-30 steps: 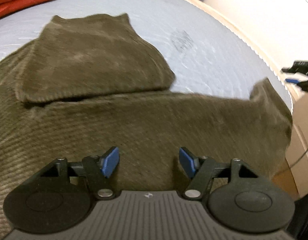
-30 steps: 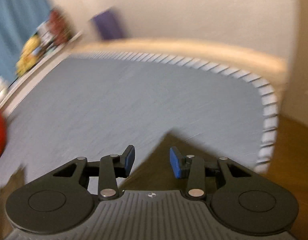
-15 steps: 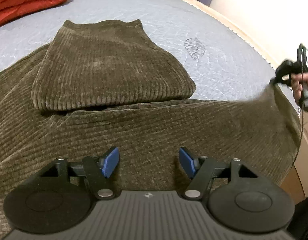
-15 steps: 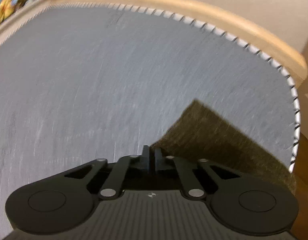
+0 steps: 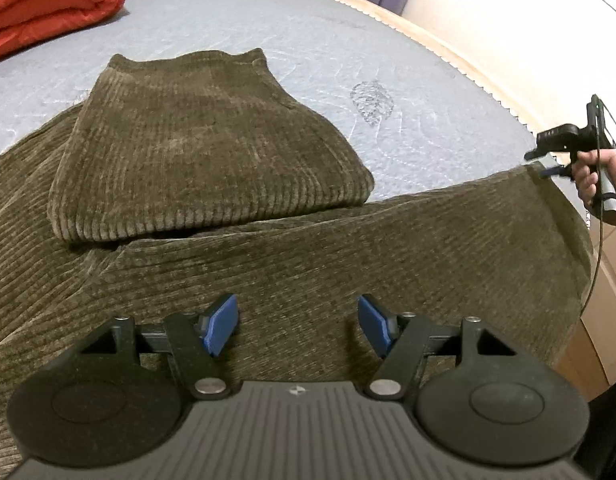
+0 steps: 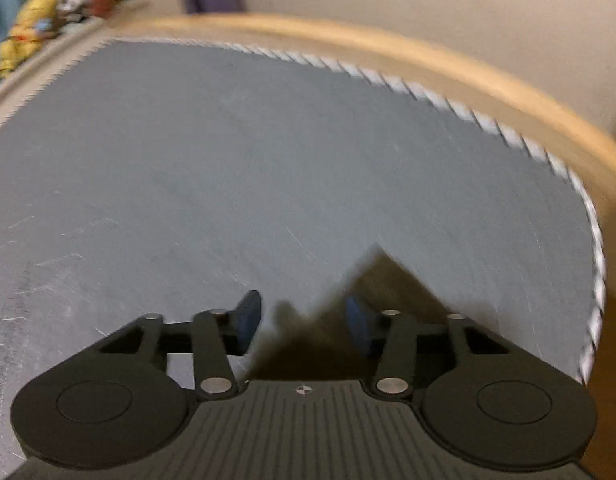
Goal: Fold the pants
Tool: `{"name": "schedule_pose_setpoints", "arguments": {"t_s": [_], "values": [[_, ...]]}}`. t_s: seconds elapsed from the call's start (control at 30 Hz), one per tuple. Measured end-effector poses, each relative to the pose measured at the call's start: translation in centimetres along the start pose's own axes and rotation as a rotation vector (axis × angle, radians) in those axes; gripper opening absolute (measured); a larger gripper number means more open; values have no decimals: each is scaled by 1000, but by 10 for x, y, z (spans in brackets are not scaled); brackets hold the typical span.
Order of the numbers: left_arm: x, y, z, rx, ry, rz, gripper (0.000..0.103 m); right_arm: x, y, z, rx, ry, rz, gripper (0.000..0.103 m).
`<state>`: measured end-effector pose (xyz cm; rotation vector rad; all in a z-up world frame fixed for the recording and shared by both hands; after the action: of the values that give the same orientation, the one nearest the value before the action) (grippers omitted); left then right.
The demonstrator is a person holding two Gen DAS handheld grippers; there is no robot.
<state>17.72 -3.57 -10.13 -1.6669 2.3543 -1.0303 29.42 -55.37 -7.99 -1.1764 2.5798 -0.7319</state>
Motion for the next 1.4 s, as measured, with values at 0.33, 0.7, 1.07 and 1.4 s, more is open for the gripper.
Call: {"name": "schedule_pose_setpoints", "arguments": {"t_s": [0.33, 0.7, 1.07, 1.4], "values": [[15, 2, 11, -19, -1, 41, 72, -16, 11, 11, 16, 132, -18, 27], [22, 4, 19, -14, 3, 95, 72, -23, -40, -16, 314, 162, 42, 4], [11, 1, -4, 37, -40, 97, 72, -3, -38, 0, 242, 151, -42, 64], [2, -6, -39, 101, -91, 83, 72, 133, -3, -13, 105, 102, 115, 66]]}}
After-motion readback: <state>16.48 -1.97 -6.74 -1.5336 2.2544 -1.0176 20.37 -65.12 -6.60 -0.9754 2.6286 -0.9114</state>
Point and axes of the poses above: each gripper's, at about its wrist camera, not at the fingertips, and z roughly the way its jaws point, x to its right, y to its underside, the point moved 8 cm from there along z, roughly the way its jaws point, and after that the axes turned 8 degrees about y, right-handed, at the moved point
